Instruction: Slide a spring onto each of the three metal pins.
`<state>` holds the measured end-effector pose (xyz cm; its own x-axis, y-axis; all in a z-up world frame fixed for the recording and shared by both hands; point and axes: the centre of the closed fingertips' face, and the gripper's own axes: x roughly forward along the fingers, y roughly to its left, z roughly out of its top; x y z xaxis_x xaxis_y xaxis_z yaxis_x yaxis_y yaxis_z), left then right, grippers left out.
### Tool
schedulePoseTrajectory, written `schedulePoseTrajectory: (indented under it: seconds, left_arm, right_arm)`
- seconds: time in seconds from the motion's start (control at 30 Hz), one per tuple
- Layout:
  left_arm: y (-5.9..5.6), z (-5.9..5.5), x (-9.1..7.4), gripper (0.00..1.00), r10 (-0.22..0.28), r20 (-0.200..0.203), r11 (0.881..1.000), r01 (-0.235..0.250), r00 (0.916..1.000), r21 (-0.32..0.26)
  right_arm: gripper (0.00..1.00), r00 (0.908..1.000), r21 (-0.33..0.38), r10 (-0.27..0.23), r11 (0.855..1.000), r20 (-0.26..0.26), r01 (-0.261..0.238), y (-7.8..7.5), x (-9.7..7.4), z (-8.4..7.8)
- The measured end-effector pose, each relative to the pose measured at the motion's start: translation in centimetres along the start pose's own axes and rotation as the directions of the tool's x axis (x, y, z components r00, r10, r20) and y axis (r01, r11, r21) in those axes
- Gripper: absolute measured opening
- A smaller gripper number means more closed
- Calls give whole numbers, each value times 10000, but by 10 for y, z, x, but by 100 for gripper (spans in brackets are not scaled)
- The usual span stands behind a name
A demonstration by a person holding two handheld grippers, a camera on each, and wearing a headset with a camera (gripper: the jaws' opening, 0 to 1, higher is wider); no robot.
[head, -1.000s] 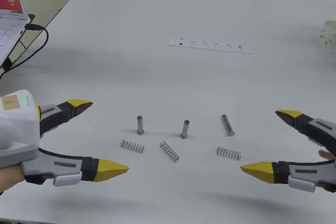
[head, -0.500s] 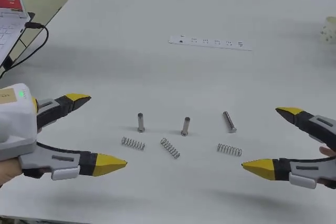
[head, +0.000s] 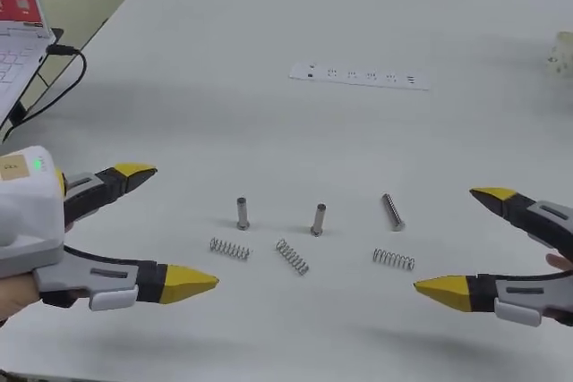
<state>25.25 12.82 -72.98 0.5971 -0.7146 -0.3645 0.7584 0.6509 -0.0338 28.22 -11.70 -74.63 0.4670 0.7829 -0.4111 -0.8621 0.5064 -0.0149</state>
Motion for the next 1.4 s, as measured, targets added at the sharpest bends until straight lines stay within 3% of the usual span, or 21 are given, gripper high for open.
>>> schedulePoseTrajectory:
  seconds: [0.33, 1.17, 1.4]
  left_arm:
    - [1, 7, -2, 97, 55, 15, 9998, -55, 10000, 182]
    - [-2, 2, -1, 98, -4, 29, 10000, 4, 10000, 34]
    - [0, 3, 0, 98, 50, 265, 9998, -45, 9996, -189]
  right_arm:
    - [96, 10000, -47, 71, 10000, 63, -71, 0, 1, 5]
    - [94, 9998, 115, 184, 9998, 9, -184, -1, 1, 1]
    - [95, 9996, 195, 268, 9995, -21, -268, 1, 1, 0]
